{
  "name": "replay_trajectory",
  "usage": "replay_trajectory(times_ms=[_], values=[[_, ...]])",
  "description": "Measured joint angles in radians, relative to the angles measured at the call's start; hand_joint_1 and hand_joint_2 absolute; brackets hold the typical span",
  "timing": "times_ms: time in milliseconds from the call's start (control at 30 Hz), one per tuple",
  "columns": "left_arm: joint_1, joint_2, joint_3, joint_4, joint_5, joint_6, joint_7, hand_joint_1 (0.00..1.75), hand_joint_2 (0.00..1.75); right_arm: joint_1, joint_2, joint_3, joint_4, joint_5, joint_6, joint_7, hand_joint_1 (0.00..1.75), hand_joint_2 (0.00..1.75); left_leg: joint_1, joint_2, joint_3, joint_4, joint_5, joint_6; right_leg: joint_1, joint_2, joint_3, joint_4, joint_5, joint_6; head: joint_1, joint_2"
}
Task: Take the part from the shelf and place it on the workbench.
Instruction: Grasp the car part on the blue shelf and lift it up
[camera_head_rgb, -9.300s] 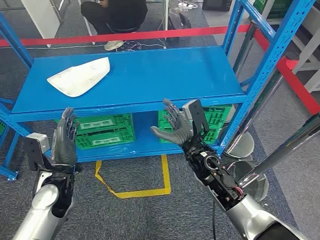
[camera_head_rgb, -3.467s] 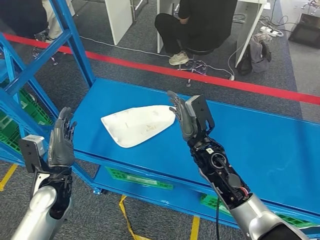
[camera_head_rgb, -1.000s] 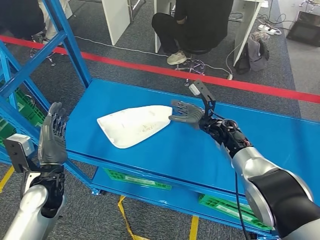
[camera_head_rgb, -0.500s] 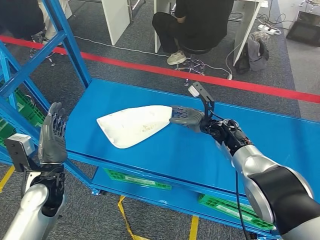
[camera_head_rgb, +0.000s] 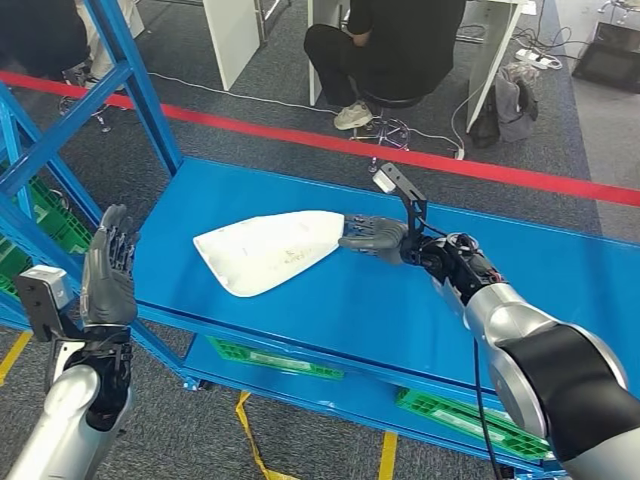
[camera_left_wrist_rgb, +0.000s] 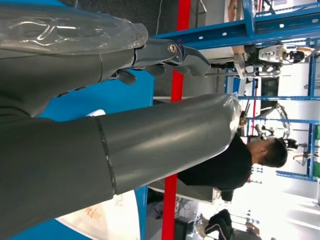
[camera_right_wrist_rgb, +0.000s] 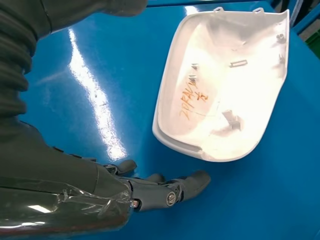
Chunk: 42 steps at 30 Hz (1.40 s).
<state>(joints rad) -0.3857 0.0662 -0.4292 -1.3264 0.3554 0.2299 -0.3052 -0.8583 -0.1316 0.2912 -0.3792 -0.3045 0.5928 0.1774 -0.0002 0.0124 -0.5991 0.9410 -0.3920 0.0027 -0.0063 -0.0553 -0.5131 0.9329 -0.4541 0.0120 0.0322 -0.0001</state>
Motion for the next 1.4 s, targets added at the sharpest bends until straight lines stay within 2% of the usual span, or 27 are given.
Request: replay_trajectory(times_ms=[533,1400], values=[[-0.005,-0.001,-0.001,0.016,0.001,-0.011,0.000,0.00,0.00,-0.035,-0.001,0.014,0.027,-0.004,0.012,0.010,0.00,1.75,0.000,0.000,0.000,0.000,0.000,0.000,0.000,0.000,0.000,0.000,0.000,0.000,0.000,0.000],[-0.010,-0.004,-0.002,0.017,0.005,-0.023,0.009,0.00,0.00,-0.055,-0.002,0.057,0.054,0.036,-0.055,0.040,0.00,1.75,0.000,0.001,0.001,0.000,0.000,0.000,0.000,0.000,0.000,0.000,0.000,0.000,0.000,0.000]])
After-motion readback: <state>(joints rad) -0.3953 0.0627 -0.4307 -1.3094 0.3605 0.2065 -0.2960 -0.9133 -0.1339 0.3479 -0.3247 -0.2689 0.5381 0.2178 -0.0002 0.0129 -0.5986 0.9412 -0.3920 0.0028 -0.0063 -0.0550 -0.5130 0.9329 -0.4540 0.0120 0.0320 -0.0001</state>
